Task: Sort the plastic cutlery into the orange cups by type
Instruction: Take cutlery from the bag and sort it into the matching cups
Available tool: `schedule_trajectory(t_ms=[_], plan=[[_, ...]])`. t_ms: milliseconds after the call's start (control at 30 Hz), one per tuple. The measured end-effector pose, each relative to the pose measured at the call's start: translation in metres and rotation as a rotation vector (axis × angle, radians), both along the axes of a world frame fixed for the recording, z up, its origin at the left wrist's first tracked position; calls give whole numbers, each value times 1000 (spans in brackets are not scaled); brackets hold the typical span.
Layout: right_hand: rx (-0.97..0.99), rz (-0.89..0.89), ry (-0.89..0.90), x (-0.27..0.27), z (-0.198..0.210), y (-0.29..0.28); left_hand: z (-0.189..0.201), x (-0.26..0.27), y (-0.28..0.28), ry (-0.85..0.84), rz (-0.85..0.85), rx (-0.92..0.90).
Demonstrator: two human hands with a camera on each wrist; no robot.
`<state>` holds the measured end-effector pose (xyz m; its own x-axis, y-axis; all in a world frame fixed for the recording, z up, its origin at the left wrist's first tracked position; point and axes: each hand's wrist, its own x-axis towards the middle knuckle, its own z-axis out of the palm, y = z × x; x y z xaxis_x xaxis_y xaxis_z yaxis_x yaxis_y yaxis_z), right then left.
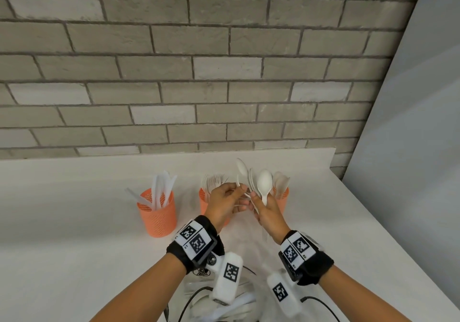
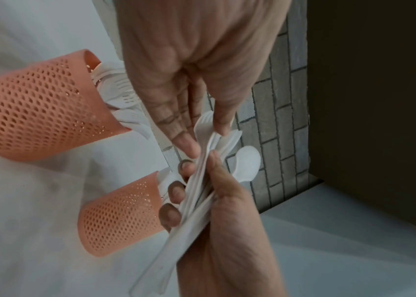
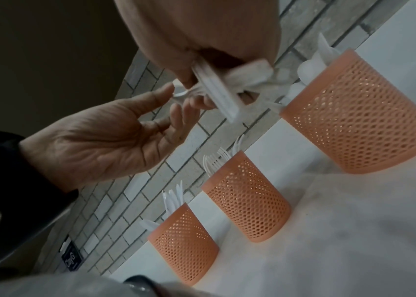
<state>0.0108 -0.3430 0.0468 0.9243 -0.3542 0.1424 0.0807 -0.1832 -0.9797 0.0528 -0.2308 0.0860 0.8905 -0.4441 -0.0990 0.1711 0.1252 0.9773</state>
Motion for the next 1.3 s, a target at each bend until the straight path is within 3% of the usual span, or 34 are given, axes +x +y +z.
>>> schedule_trajectory(t_ms=[200,367,467,633,733,1033,1300], plan=[[127,-87,121,-1,-6,-12,14,16,10,-133,75,79],[243,-156,57,-7,-4,-26,41,53,25,-511,325,268],[221,-168,30,-9,-2,-31,45,72,29,-682,331,440],[269,-169,8,-15,4,-38,32,79,29,-808,306,676],[266,-159,11,-15,6,-42,20,76,23,-775,307,860],[150,-247,-50,-17,2,-53,-13,81,4,-543,248,1113],[229,-343,-27,-9,-1,-66,-15,85,7,-459,262,1121]])
